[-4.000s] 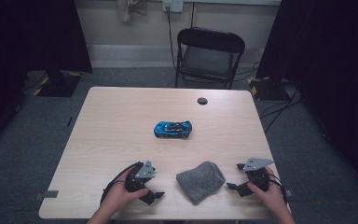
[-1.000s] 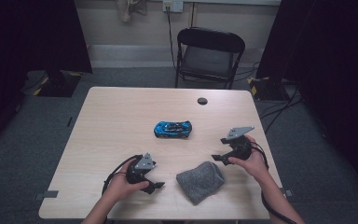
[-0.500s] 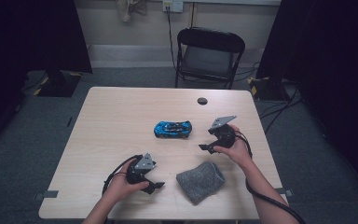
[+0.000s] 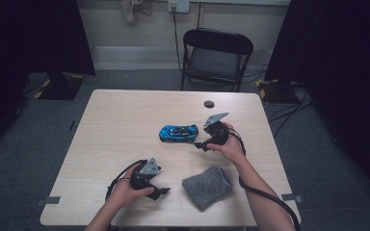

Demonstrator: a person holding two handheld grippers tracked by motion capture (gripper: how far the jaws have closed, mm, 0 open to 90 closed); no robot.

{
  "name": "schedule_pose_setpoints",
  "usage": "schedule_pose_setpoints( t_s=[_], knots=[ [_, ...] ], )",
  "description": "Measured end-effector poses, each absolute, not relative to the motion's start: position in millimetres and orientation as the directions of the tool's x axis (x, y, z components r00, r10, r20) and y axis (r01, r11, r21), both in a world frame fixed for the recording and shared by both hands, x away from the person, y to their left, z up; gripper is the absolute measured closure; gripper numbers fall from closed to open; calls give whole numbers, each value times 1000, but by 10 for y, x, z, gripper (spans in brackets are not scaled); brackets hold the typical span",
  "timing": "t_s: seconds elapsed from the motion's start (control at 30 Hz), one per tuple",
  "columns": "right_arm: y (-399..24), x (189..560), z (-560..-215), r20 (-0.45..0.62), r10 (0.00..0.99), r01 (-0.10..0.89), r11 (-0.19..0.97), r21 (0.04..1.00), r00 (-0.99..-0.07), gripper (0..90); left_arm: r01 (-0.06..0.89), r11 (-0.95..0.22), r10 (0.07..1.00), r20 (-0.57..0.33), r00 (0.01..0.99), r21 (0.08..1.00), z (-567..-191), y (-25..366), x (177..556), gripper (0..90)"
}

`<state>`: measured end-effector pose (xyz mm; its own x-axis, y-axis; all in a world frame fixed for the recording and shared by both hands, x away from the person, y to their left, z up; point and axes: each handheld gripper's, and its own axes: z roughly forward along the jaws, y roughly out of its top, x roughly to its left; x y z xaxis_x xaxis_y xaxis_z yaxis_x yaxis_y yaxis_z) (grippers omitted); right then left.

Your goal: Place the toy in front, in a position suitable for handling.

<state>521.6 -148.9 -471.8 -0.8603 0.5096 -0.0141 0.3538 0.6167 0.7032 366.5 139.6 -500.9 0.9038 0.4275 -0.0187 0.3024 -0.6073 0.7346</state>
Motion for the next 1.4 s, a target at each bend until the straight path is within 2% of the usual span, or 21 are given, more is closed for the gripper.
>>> schedule_pose_setpoints(
  t_s=[0.7,1.23,1.4],
  knots=[
    [-1131,5462,-4556,-61,464,294,653,698,-884,146,302,-609,424,-20,905,733,-5009,1391,3668,116],
    [-977,5591,-4684,-64,459,297,669,681,-886,146,304,-610,425,-22,905,732,-5011,1372,3676,101],
    [-962,5621,-4749,-45,460,310,663,681,-887,120,305,-611,423,-25,906,730,-5012,1359,3683,89]
  ],
)
